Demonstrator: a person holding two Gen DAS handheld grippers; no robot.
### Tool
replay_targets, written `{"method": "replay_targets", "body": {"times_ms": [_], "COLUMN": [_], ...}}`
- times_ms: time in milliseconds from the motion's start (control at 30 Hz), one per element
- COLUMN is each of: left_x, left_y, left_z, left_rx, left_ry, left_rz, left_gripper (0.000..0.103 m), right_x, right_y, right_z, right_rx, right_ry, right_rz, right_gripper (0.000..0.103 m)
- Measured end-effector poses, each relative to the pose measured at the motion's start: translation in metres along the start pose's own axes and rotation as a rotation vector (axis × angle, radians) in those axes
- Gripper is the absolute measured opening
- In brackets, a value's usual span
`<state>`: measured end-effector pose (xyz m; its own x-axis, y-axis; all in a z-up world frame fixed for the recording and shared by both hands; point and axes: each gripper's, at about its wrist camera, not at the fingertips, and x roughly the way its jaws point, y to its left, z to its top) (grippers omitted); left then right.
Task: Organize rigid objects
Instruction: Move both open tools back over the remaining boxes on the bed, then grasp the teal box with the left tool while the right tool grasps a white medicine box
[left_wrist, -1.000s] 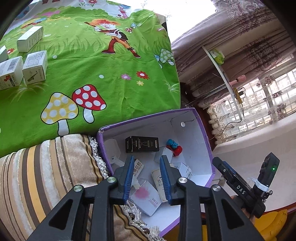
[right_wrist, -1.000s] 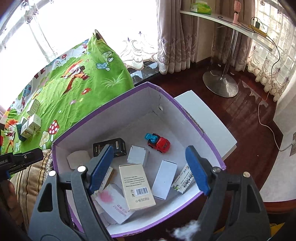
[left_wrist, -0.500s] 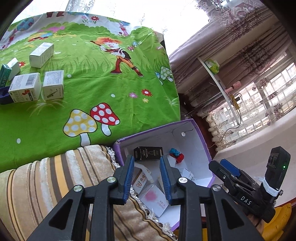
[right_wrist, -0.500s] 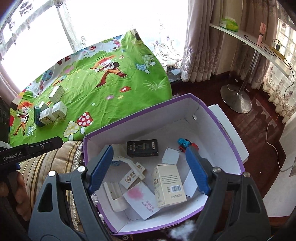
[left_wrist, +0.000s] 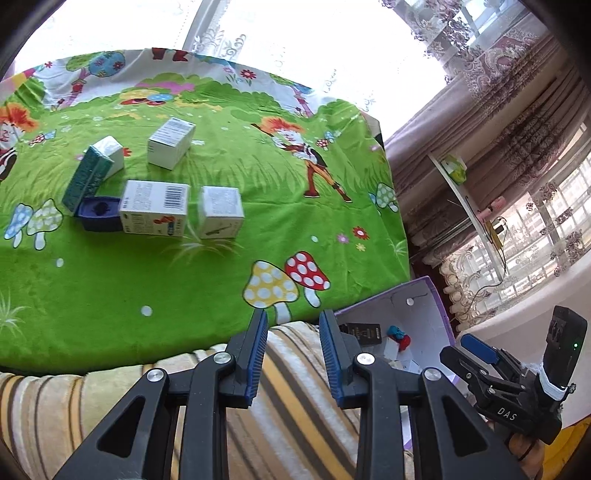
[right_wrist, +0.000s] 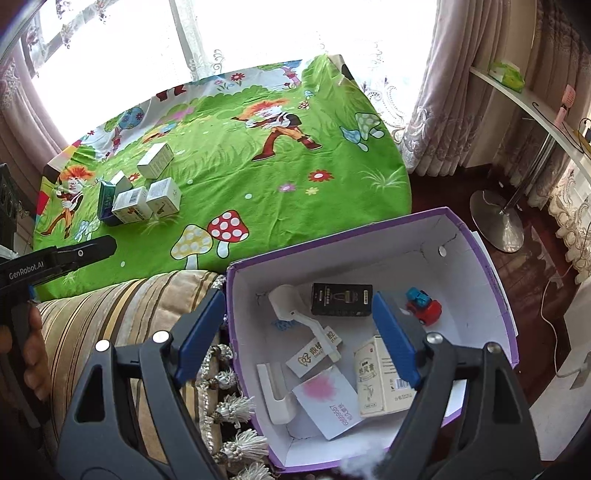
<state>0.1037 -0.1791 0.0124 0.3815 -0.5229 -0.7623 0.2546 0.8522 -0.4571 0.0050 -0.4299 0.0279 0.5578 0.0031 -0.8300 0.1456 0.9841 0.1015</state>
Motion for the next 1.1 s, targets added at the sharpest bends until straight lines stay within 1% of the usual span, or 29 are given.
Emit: {"method": "replay_targets", "body": {"times_ms": [233, 400, 467, 533, 600, 700, 833, 933, 1100], "left_x": [-0.017, -0.026, -0.03, -0.033, -0.035, -0.037, -0.033, -0.03, -0.018], "left_y": [0.058, 0.089, 0.1, 0.113, 0.129, 0.147, 0.172, 0.189, 0.213], "left_z": [0.016, 0.026, 0.03, 0.034, 0.038, 0.044, 0.053, 0.06, 0.07], "left_rx": [-0.076, -0.11, -0.128, -0.164, -0.224, -0.295, -0.416, -0.505, -0.637], "left_ry": [-0.03, -0.043, -0.048, -0.046, -0.043, -0.042, -0.046, -0.051, -0.049], "left_rz": [0.075, 0.112, 0.12, 0.108, 0.091, 0.055, 0.023, 0.013, -0.036], "left_gripper": [0.031, 0.032, 0.034, 0.046, 0.053, 0.059, 0.075, 0.079, 0.083], "right_x": [0.01, 0.018, 0.023, 0.028, 0.033, 0.041, 0.055, 0.067, 0.089], "right_y": [0.029, 0.054, 0.065, 0.076, 0.088, 0.103, 0.123, 0.139, 0.16], "right_z": [0.01, 0.02, 0.024, 0.03, 0.035, 0.044, 0.054, 0.061, 0.072], "right_rx": [-0.051, -0.093, -0.109, -0.132, -0.155, -0.181, -0.212, -0.241, -0.28], "right_ry": [0.014, 0.018, 0.022, 0.026, 0.029, 0.038, 0.053, 0.064, 0.082], "right_rz": [0.031, 0.061, 0.073, 0.084, 0.092, 0.105, 0.12, 0.122, 0.12], "right_gripper": [0.084, 0.084, 0.084, 0.084, 0.084, 0.084, 0.084, 0.084, 0.084]}}
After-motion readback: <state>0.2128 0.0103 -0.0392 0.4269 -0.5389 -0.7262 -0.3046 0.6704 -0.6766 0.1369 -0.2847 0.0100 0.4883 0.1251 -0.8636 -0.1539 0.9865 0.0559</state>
